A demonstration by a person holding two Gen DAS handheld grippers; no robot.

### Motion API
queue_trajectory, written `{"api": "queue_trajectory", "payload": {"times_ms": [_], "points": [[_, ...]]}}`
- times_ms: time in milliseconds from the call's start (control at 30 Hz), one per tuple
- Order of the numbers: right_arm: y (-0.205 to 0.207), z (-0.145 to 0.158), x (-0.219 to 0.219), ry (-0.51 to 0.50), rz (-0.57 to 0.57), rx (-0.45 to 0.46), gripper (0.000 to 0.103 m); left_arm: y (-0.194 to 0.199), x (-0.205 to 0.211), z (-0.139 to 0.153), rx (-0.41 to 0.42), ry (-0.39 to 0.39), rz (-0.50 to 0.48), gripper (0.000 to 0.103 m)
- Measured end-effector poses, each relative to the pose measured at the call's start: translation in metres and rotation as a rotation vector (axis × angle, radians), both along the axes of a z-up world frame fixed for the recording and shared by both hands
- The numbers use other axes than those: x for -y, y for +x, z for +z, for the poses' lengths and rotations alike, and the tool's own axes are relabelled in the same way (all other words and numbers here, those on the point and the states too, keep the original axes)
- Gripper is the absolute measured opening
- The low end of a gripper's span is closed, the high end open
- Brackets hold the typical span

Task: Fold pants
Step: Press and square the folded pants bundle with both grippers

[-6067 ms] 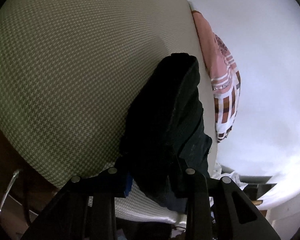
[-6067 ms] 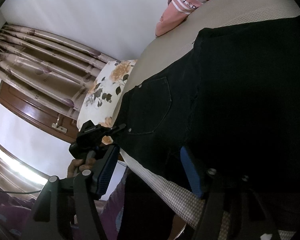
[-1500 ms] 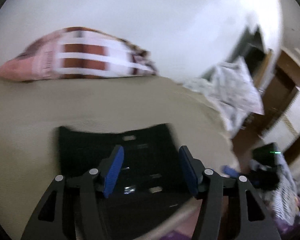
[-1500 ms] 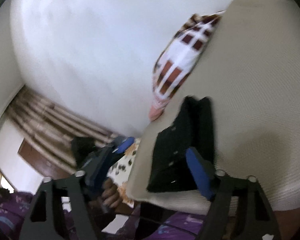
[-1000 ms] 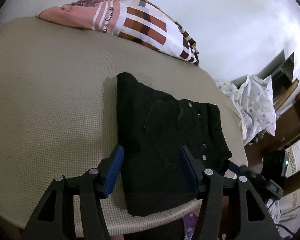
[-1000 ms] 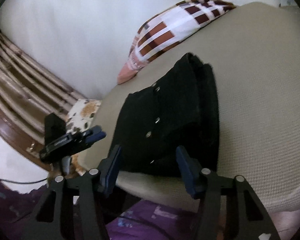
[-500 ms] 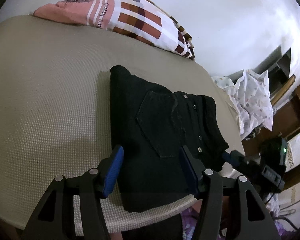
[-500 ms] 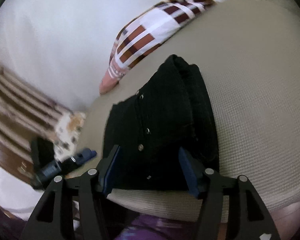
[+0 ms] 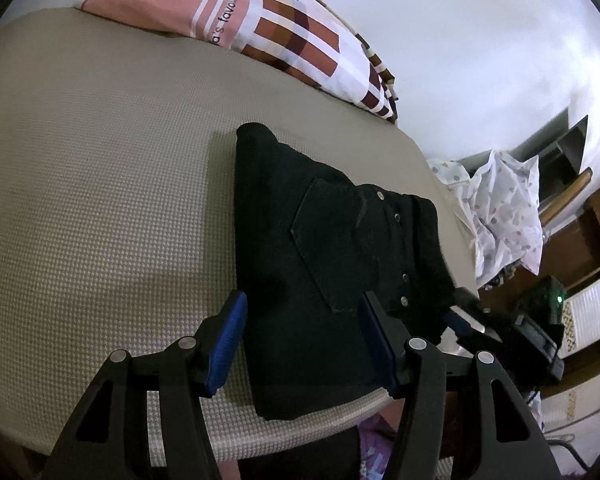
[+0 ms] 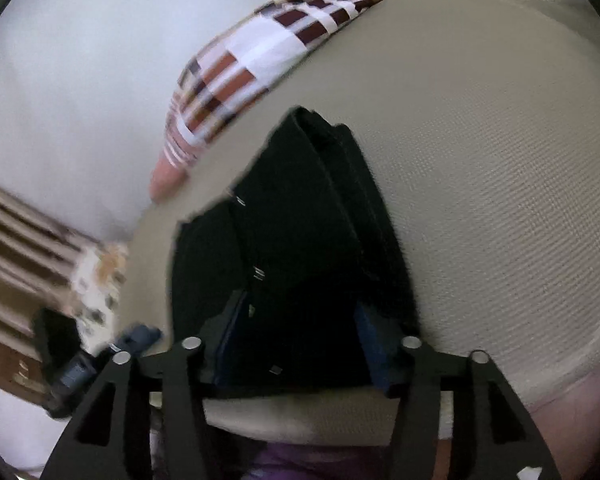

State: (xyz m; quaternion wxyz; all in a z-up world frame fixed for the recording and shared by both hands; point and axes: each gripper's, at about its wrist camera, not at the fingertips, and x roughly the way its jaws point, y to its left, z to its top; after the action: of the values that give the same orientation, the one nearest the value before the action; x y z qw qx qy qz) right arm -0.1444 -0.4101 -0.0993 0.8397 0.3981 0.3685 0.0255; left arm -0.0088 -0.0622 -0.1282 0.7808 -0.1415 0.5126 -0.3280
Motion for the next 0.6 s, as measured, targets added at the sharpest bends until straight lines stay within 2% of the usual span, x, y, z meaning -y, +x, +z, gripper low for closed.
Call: {"api": "queue_trajectory", "payload": {"times_ms": [33,100,133,233,400,467,600], "points": [[0.000,0.000,-0.002,0.000,0.014,0.009,0.052,0.000,0.000,0.000,-0.001,-0.002,-0.001,0.058],[-0.001,-0.005,0.002,-0.025,0.008,-0.010,0.036,0.000,0.000,0.000,-0.001,-0.002,-0.002,0.058],[-0.003,-0.010,0.009,0.008,-0.013,-0.012,0.023,0.001,0.001,0.000,-0.003,-0.002,-0.002,0.058],[-0.003,-0.022,0.020,0.085,-0.036,-0.010,0.020,0.001,0.002,-0.003,-0.014,0.001,-0.004,0.058],[0.000,-0.025,0.024,0.148,-0.053,-0.006,0.024,0.001,0.004,-0.003,-0.024,0.004,-0.005,0.058],[0.000,-0.022,0.021,0.112,-0.041,-0.024,0.016,0.000,0.005,-0.001,-0.018,0.009,-0.007,0.058],[-0.015,-0.001,0.023,0.192,-0.048,0.049,0.014,0.000,0.006,0.010,0.015,0.009,-0.009,0.058]]}}
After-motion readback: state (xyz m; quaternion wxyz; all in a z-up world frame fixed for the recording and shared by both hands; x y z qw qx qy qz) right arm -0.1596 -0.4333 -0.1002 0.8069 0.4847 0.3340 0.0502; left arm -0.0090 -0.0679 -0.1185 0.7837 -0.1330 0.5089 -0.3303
